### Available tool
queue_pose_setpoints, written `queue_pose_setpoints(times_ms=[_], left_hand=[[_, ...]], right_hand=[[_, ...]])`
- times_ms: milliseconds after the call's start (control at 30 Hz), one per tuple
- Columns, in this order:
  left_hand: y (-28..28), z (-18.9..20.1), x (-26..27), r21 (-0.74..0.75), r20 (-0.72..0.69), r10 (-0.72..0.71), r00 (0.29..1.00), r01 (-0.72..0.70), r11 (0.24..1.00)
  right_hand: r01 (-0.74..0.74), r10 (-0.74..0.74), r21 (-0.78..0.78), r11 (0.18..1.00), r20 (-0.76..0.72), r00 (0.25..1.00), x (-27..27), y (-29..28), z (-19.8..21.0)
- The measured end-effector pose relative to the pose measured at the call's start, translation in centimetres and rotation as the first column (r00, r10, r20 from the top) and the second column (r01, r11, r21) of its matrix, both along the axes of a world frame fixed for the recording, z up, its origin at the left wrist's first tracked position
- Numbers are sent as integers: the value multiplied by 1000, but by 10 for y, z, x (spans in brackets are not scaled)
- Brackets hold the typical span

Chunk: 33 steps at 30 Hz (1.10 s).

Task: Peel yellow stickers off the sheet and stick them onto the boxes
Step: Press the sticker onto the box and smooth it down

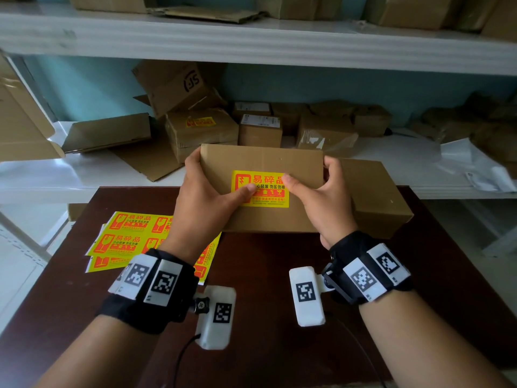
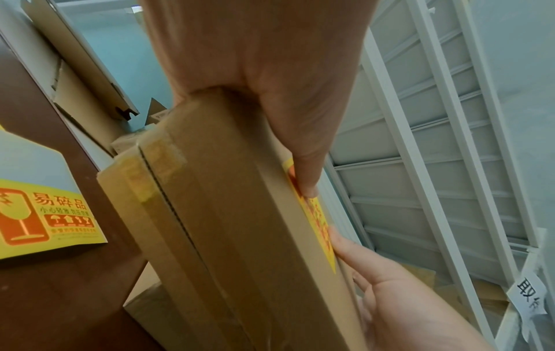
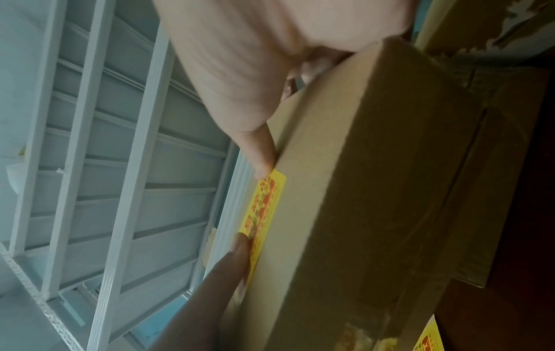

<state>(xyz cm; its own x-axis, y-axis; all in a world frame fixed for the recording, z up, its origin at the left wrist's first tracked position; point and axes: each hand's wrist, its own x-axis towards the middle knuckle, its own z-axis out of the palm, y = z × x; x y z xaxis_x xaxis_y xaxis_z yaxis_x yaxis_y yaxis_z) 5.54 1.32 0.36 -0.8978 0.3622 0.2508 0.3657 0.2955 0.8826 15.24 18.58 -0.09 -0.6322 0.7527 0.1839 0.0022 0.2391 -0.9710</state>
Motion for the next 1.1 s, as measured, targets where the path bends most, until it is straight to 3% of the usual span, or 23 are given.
queue_pose_setpoints(times_ms=[233, 333, 433, 600, 967, 1100], left_hand=[[0, 0, 0, -42, -7, 11, 1000, -11, 999], [0, 2, 2, -105, -34, 28, 999, -31, 994], [-2, 5, 4, -123, -64, 109, 992, -117, 985], [-5, 7, -2, -122, -101, 192, 976, -204, 971], [-3, 0, -4, -84, -136, 188, 973, -200, 976], [-8, 5, -8, -7, -137, 86, 987, -88, 996]], right_hand=[[13, -13, -22, 1000, 5, 1000, 1, -2, 0], [25, -26, 42, 999, 17, 1000, 0, -7, 0], [8, -14, 136, 991, 42, 999, -1, -16, -1], [-19, 9, 152, 988, 68, 998, -3, -22, -4], [-9, -18, 161, 987, 166, 986, -1, -16, -3], [29, -52, 147, 989, 157, 986, 0, -6, -3]])
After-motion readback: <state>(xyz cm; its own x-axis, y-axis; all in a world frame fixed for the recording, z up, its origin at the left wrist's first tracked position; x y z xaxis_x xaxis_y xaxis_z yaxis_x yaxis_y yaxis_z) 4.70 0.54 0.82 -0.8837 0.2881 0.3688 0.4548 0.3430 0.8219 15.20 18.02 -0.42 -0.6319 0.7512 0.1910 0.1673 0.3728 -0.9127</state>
